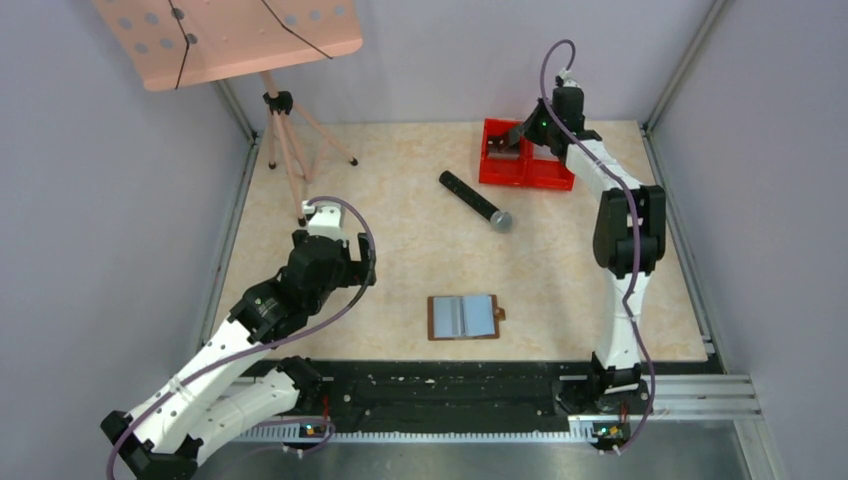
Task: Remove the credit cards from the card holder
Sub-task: Place the credit card in the storage box.
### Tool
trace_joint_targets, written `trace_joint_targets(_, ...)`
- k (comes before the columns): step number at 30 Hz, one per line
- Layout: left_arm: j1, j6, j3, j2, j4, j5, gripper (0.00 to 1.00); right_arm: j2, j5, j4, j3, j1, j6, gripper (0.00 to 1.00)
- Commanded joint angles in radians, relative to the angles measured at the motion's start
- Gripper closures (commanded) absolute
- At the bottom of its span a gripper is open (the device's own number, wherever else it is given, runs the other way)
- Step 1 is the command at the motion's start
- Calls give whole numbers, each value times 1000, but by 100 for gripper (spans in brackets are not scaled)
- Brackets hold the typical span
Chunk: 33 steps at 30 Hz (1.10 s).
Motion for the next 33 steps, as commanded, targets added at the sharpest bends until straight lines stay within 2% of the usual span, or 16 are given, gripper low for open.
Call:
trace_joint_targets(1,2,14,7,-12,36,0,1,70,-31,25,142,-8,27,100)
trace_joint_targets(18,2,12,4,15,52,5,2,246,-85,3,295,-25,125,100)
trace_joint_targets(33,2,13,11,43,52,-3,2,293,-88,26,319,-49,139,100)
